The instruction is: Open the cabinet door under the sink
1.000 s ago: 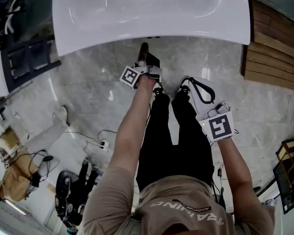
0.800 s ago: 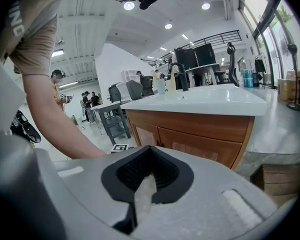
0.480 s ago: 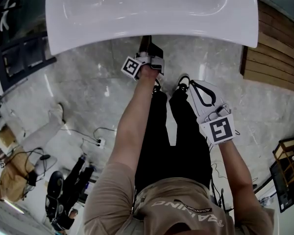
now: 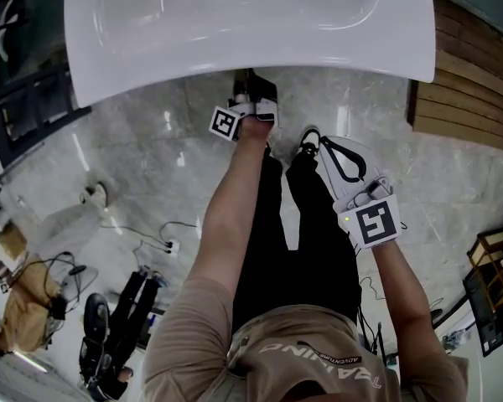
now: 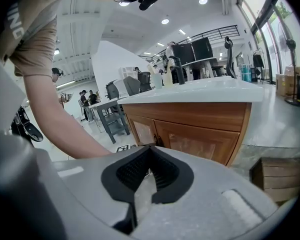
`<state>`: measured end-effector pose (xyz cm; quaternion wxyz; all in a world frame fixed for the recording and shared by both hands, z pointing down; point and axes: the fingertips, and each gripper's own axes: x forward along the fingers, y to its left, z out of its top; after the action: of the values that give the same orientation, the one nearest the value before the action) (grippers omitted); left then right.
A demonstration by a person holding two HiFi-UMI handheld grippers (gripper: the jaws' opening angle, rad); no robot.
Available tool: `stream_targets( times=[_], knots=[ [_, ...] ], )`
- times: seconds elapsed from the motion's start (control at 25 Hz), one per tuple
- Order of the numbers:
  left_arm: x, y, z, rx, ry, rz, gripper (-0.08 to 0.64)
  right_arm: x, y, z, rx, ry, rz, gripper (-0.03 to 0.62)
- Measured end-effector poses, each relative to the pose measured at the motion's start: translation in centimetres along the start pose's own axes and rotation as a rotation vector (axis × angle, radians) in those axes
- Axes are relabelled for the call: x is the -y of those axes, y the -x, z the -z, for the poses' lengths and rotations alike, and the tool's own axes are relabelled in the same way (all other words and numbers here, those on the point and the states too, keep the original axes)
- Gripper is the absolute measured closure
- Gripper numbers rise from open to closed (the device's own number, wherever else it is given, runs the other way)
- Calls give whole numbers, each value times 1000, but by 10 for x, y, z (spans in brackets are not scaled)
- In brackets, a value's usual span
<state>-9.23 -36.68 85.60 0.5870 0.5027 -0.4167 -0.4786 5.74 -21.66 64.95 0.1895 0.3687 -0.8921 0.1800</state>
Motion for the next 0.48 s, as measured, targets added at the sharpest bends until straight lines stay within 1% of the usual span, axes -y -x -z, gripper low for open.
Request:
stream_targets(
  times=[0.12,0.28,0.48],
  knots=[
    [1,0,-2,-24,-26,-4,457,0,-1,3,-7,-9,3,591],
    [1,0,0,-51,-64,-27,456,-4,0,9,-26,4,-12,591],
    [2,4,-1,-69,-76,-43,457,-10,1,14,-36,1,-23,591]
  ],
)
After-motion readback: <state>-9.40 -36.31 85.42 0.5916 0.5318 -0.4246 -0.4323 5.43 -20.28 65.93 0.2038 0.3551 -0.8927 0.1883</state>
